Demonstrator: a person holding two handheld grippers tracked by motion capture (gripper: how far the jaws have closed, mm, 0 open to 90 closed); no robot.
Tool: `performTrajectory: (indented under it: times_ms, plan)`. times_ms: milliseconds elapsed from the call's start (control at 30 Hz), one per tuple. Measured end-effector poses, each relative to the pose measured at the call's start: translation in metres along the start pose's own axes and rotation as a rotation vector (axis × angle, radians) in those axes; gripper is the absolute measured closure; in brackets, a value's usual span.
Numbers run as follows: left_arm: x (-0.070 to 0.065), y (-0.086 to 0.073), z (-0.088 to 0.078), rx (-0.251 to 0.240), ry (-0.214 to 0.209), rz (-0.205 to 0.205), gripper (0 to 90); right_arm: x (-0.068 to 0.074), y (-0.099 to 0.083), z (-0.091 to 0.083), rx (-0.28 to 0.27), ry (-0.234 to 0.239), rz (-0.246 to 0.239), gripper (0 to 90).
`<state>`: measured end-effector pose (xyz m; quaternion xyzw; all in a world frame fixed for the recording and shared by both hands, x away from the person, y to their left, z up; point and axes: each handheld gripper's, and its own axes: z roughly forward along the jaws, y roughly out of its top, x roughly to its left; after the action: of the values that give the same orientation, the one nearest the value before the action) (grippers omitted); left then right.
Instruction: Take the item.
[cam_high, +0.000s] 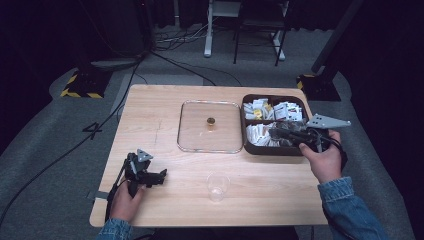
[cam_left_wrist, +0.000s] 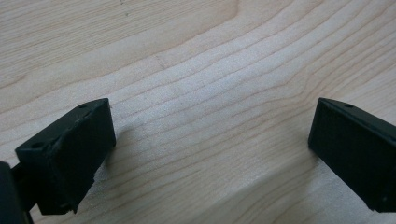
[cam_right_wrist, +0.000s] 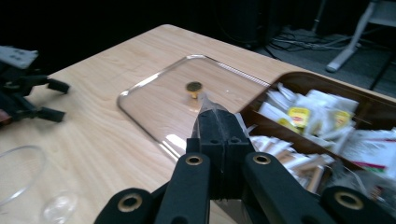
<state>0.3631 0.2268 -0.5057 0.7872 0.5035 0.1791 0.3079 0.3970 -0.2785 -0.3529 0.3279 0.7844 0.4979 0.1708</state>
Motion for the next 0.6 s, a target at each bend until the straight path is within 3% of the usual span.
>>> performTrajectory:
  times_ms: [33, 67, 233, 300, 333, 600]
  plan:
    - [0.000, 0.000, 0.000, 0.000, 0.000, 0.000, 1.0, 0.000, 0.000, 0.000, 0.000, 0.000, 0.000, 90.0]
    - [0.000, 0.000, 0.000, 0.000, 0.001, 0.000, 1.0, 0.012, 0.002, 0.001, -0.007, 0.022, -0.015, 90.0]
    - [0.000, 0.000, 0.000, -0.001, 0.000, 0.000, 1.0, 0.040, 0.007, 0.005, -0.019, 0.093, -0.037, 90.0]
    - [0.001, 0.000, 0.000, 0.001, -0.004, 0.007, 0.3, 0.044, 0.007, 0.005, -0.019, 0.100, -0.040, 90.0]
    - [0.002, 0.001, 0.001, 0.001, -0.007, 0.014, 0.3, 0.055, 0.009, 0.007, -0.021, 0.127, -0.049, 90.0]
    - [0.002, 0.001, 0.001, 0.003, -0.012, 0.020, 0.1, 0.086, 0.011, 0.013, -0.014, 0.204, -0.064, 90.0]
